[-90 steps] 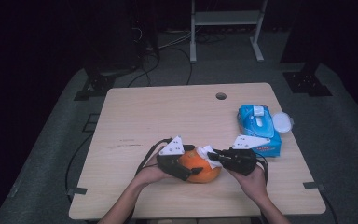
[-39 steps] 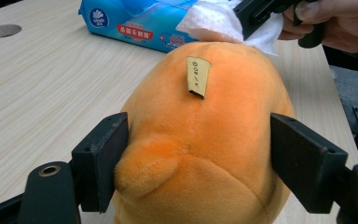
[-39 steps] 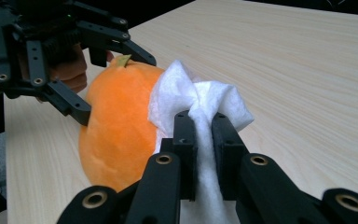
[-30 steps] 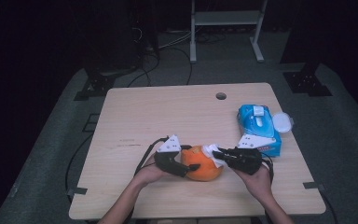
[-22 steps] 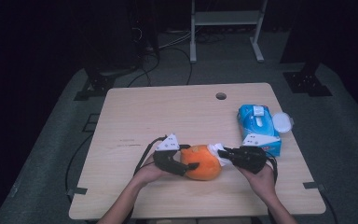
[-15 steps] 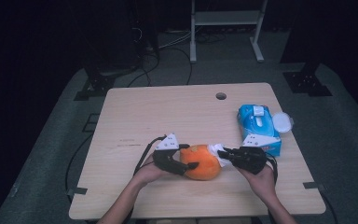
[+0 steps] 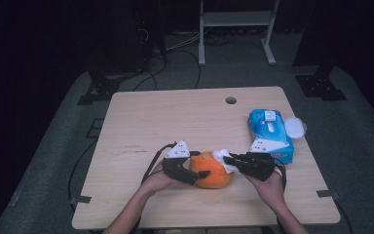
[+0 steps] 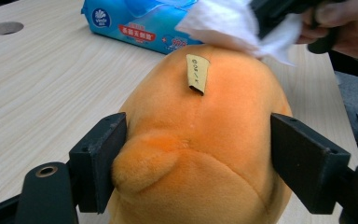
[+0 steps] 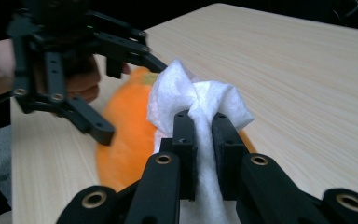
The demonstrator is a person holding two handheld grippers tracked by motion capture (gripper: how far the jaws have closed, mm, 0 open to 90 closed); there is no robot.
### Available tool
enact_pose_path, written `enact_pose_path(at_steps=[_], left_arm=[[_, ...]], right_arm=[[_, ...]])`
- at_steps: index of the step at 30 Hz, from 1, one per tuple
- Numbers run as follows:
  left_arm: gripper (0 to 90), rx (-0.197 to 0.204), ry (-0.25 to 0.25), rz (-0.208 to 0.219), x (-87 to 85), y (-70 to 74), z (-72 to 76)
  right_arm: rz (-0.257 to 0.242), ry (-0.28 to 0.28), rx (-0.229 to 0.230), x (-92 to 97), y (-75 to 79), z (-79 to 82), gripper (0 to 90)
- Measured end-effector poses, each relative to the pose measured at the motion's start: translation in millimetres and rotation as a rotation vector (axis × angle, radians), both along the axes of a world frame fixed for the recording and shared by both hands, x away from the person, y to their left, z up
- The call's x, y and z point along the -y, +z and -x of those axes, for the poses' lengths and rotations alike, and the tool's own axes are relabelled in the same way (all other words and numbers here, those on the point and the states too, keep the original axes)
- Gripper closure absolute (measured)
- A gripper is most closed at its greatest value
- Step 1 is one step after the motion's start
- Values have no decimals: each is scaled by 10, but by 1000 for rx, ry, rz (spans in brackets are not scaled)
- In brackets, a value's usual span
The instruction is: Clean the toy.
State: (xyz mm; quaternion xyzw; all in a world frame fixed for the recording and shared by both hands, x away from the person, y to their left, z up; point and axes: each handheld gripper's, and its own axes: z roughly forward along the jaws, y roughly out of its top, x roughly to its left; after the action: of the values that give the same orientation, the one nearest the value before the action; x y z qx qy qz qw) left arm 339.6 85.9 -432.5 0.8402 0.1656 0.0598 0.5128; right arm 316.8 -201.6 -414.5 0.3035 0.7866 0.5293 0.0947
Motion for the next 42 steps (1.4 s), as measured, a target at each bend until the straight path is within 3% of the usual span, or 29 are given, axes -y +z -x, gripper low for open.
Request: enact_pose_path(at_steps=[5, 13, 17, 24, 27, 31, 37, 42], left_arm=[[218, 2, -7, 3, 15, -9, 5], [220, 25, -25, -10, 45, -7, 40], [210, 30, -37, -4, 39, -3, 32], [174, 20, -72, 70, -123, 46, -28], [154, 13, -99, 45, -132, -11, -37], [142, -24, -92, 17, -90, -137, -56], [244, -12, -68, -4, -75, -124, -45], [254, -13, -63, -10, -72, -121, -41]], right_arm=[[-17, -28, -33, 86, -50, -47, 810], [31, 22, 59, -167, 90, 77, 810], [18, 19, 37, -126, 54, 50, 810], [10, 15, 26, -73, 6, 40, 809], [8, 12, 21, -46, -5, 23, 809], [-10, 7, 5, 2, -29, -12, 808], [-18, 0, -7, 1, -13, -20, 809], [-3, 30, 48, -133, 80, 86, 808]])
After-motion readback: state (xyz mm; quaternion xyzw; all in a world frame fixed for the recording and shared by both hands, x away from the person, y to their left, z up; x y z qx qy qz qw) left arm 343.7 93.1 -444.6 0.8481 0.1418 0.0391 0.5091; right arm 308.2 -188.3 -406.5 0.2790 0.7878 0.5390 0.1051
